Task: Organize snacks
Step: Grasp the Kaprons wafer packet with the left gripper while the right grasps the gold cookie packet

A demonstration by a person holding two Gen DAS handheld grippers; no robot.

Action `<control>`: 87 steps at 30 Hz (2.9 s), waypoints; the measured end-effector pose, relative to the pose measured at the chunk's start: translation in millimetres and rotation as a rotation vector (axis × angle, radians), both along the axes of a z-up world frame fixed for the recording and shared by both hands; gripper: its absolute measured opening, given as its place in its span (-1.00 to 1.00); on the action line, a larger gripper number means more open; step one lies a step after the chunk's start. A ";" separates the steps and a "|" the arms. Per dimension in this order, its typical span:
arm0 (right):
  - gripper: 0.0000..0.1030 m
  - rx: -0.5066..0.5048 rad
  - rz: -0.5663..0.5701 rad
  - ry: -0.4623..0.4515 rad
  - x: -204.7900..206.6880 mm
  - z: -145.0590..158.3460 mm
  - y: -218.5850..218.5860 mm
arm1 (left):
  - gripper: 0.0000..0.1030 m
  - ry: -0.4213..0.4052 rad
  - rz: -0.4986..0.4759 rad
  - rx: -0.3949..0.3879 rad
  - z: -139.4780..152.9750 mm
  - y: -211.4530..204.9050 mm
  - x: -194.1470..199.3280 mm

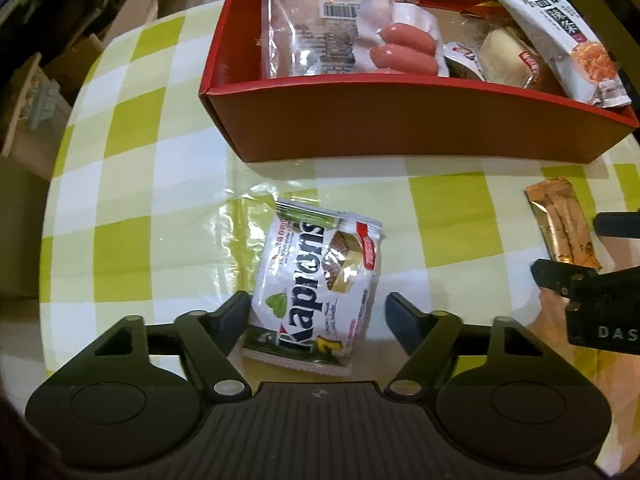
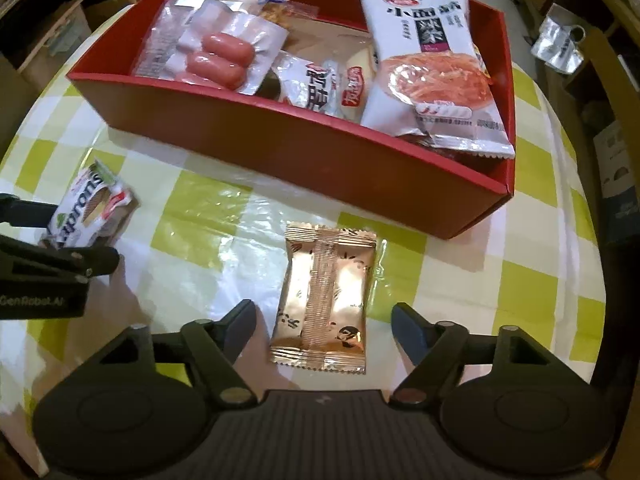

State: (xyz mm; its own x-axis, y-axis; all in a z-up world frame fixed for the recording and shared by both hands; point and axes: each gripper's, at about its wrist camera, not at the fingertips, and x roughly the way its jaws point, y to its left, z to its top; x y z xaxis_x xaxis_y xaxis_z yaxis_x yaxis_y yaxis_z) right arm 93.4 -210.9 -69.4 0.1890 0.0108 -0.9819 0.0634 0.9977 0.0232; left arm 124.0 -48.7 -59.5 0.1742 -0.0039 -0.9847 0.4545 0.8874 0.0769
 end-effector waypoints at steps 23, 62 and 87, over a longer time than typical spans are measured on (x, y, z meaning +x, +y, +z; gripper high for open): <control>0.18 0.072 0.052 0.012 -24.1 11.1 -2.5 | 0.49 0.010 -0.063 0.021 0.4 -24.2 -38.7; -0.01 0.089 0.045 -0.040 -35.4 32.8 -1.3 | 0.25 -0.007 -0.042 -0.083 38.7 -33.4 -28.3; -0.10 0.060 0.062 -0.070 -31.6 37.7 0.9 | 0.25 -0.006 -0.043 -0.069 36.3 -34.3 -28.2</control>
